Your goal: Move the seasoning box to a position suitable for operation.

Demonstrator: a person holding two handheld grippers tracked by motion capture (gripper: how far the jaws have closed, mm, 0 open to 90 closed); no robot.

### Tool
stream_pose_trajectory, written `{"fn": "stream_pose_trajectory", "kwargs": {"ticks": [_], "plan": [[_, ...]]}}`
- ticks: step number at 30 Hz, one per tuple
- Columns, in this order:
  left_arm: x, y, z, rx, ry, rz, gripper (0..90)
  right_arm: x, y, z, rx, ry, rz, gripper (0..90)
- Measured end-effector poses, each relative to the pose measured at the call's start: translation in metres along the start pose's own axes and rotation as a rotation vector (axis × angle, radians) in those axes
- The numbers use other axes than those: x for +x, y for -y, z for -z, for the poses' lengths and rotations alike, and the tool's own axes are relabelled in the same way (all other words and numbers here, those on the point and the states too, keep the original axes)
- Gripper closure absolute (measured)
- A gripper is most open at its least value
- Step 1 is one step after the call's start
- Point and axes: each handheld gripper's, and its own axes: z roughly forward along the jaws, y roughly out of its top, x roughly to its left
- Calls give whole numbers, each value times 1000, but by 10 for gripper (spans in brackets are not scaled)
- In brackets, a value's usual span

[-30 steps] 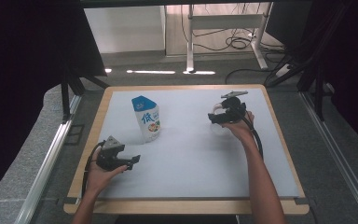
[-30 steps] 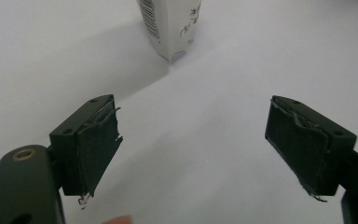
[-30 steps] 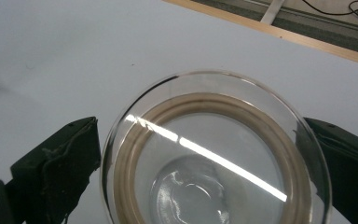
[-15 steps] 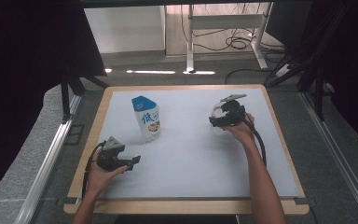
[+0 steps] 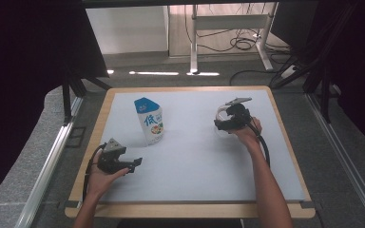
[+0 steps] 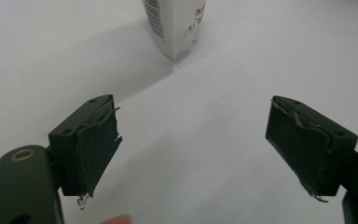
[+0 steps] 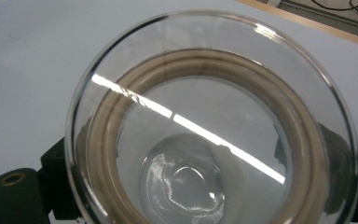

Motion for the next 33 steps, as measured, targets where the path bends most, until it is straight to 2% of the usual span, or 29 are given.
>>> {"fn": "stream_pose_trajectory", "kwargs": {"ticks": [8, 10, 22, 27, 30, 33], "plan": [[1, 0, -1, 2, 2, -1, 170, 6, -1, 16, -18, -29, 19, 113], [1, 1, -2, 5, 4, -3, 171, 9, 0, 21, -21, -35, 36, 113], [0, 1, -3, 10, 4, 4, 172, 23, 20, 40, -29, -85, 71, 113], [0, 1, -4, 17, 2, 4, 172, 34, 27, 49, -38, -77, 86, 113], [0, 1, -5, 21, 2, 2, 172, 43, 28, 56, -53, -106, 87, 113], [-1, 2, -6, 22, 5, 3, 172, 52, 31, 63, -59, -116, 100, 113]]}}
